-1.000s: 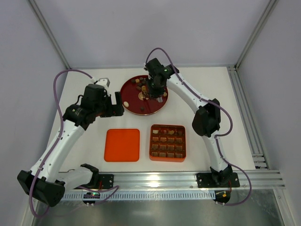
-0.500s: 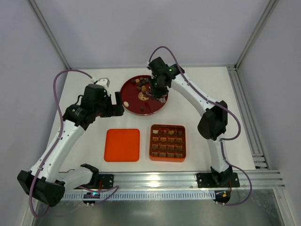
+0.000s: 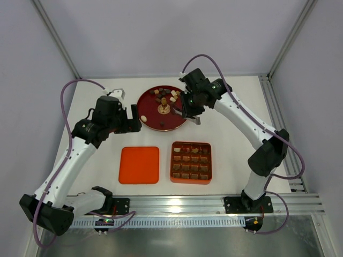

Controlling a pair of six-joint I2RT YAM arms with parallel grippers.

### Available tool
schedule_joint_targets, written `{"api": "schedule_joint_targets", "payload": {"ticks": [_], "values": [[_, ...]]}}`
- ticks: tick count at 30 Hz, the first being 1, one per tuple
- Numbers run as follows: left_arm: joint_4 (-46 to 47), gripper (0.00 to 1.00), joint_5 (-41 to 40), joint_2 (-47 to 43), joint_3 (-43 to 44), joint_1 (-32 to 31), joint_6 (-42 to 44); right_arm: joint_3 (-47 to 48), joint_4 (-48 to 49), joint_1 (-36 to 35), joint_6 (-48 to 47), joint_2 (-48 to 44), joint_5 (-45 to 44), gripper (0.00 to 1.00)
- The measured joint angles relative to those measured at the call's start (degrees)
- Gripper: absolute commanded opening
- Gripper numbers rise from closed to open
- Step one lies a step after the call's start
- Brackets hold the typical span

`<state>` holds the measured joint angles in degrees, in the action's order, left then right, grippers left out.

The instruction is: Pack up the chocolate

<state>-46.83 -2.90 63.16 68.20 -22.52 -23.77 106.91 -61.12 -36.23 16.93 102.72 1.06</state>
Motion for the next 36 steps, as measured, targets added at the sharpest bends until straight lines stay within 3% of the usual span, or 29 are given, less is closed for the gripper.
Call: {"api": "schedule_joint_targets", "payload": {"ticks": [11, 25, 36], "values": [[0.79, 1.00, 0.20, 0.22, -0.37, 0.00, -0.17, -10.82, 0.70, -3.50, 1.62, -8.35, 0.37, 0.28], [0.92, 1.00, 0.20, 0.87, -0.59, 0.00, -0.28, -30.01, 1.53, -10.36, 8.20, -27.98, 0.42, 0.28], [0.94, 1.00, 0.17, 0.87, -0.59, 0.00, -0.33, -36.92, 3.72, -15.52, 13.73, -31.17, 0.37, 0.28]]}}
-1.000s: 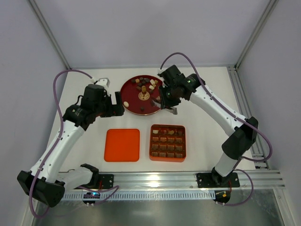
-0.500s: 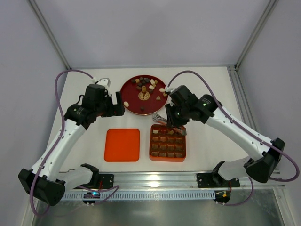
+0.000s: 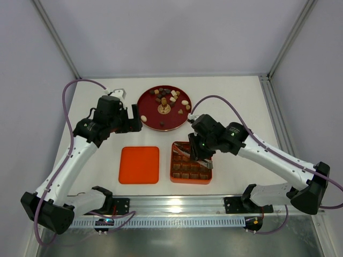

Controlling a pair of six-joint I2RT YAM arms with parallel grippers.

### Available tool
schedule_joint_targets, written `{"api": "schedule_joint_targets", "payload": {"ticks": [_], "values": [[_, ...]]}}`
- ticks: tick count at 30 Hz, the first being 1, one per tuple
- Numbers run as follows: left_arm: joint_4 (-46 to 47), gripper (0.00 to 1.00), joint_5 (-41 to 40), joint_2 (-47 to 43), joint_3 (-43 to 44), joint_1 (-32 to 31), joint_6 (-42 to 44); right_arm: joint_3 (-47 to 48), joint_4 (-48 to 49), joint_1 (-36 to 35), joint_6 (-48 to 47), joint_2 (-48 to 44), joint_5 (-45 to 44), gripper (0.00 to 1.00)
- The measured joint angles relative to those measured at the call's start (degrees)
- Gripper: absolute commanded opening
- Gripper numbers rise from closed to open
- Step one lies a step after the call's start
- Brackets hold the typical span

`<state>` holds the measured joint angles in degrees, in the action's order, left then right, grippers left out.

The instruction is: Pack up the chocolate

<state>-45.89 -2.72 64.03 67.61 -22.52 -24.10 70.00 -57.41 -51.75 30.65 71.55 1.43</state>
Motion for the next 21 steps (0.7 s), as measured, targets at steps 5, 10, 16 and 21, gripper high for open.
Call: {"api": "schedule_joint_targets", "payload": {"ticks": [5, 10, 16, 21], "values": [[0.00, 1.00, 0.00, 0.00, -0.07, 0.00, 0.00, -0.87, 0.20, -1.18, 1.14, -0.17, -0.07, 0.29], [-0.02, 1.00, 0.00, 0.00, -0.26, 0.00, 0.00, -1.75, 0.55, -1.42, 1.62, -0.20, -0.07, 0.30], [-0.02, 1.00, -0.02, 0.00, -0.26, 0.00, 0.00, -2.69, 0.85, -1.51, 1.88, -0.20, -0.22, 0.35], [-0.02, 1.00, 0.00, 0.00, -0.28, 0.00, 0.00, -2.71, 0.85, -1.64, 1.90, -0.20, -0.22, 0.38]]}}
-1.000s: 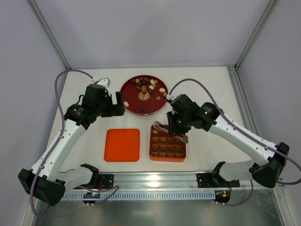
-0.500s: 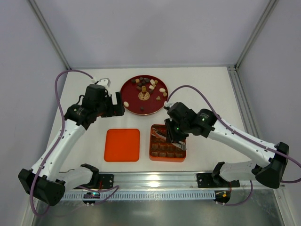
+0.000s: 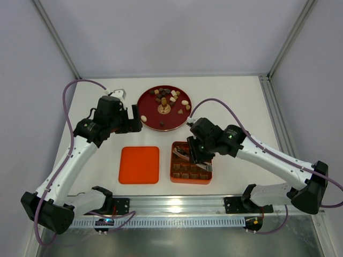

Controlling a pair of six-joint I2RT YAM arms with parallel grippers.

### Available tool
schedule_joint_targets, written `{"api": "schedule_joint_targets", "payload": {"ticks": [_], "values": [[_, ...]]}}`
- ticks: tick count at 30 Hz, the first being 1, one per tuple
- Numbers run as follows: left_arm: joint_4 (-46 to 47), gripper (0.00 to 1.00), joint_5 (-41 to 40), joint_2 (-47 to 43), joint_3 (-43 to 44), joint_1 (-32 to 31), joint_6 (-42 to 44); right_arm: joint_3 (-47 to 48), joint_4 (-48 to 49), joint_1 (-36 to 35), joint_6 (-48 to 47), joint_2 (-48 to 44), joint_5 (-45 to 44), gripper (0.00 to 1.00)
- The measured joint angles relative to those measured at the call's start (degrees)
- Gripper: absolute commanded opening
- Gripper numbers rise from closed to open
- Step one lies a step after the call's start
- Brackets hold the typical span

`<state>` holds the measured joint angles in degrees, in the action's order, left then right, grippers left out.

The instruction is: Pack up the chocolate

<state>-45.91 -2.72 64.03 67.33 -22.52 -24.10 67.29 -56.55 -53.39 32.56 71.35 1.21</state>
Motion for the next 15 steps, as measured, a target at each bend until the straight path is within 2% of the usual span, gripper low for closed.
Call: {"api": "schedule_joint_targets", "payload": {"ticks": [15], "values": [[0.00, 1.00, -0.02, 0.00, 0.00, 0.00, 0.00, 0.94, -1.14, -0.24, -0.52, 0.17, -1.25, 0.43]]}}
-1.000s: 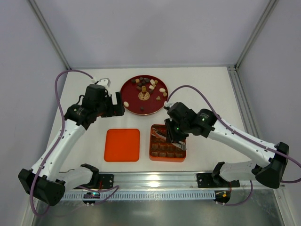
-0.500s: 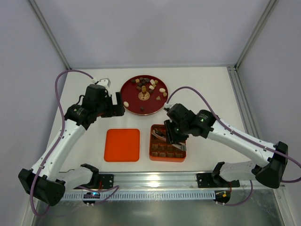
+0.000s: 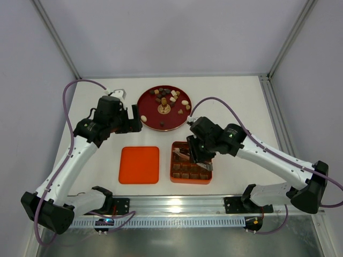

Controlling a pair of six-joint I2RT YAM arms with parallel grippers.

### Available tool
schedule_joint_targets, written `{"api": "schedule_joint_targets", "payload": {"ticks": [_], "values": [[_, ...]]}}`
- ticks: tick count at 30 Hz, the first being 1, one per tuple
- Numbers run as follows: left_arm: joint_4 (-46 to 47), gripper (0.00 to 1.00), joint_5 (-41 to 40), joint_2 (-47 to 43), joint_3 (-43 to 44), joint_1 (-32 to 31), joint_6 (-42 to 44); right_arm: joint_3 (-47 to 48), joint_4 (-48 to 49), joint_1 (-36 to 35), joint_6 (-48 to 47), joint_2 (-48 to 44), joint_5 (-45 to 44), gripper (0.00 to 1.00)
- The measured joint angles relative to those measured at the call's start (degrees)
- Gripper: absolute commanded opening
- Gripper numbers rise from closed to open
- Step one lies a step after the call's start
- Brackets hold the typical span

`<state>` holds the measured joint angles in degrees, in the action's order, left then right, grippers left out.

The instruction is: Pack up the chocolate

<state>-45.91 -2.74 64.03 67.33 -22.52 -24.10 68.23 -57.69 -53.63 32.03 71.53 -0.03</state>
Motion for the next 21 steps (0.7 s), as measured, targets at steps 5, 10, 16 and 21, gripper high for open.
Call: {"api": "schedule_joint_targets", "payload": {"ticks": [5, 10, 16, 21], "values": [[0.00, 1.00, 0.00, 0.00, 0.00, 0.00, 0.02, 8.35, -2.05, 1.70, -3.13, 3.41, -1.38, 0.43], [-0.07, 1.00, -0.04, 0.00, 0.00, 0.00, 0.04, 19.74, -1.79, 7.58, -8.31, 12.68, -1.09, 0.42], [-0.31, 1.00, -0.24, 0.00, 0.07, 0.00, 0.20, 34.05, -1.07, 11.47, -13.57, 28.17, 0.24, 0.42], [-1.11, 1.00, -0.66, 0.35, 1.09, 0.00, 0.52, 43.12, -1.86, 11.85, -16.17, 39.36, 0.46, 0.42]]}}
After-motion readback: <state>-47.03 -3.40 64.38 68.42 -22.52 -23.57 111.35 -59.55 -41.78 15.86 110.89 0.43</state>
